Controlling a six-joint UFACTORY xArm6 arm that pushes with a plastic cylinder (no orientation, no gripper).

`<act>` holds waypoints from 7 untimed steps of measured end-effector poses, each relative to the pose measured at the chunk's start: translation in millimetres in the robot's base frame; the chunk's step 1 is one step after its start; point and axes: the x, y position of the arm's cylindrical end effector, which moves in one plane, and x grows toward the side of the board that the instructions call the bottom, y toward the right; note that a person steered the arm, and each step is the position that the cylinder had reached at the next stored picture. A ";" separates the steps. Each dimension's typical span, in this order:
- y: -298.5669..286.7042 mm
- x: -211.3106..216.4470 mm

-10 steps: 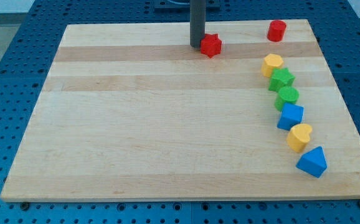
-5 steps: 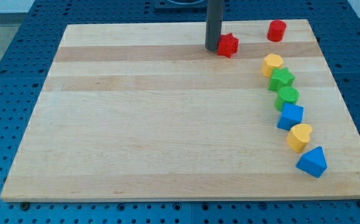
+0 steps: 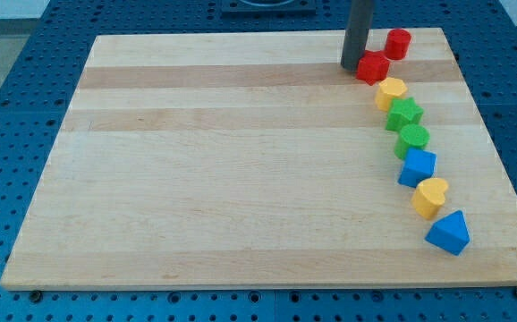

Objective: Move the red star above to the yellow hexagon

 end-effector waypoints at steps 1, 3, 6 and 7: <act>4.8 0.0; 17.6 3.6; 32.9 7.2; 14.1 6.7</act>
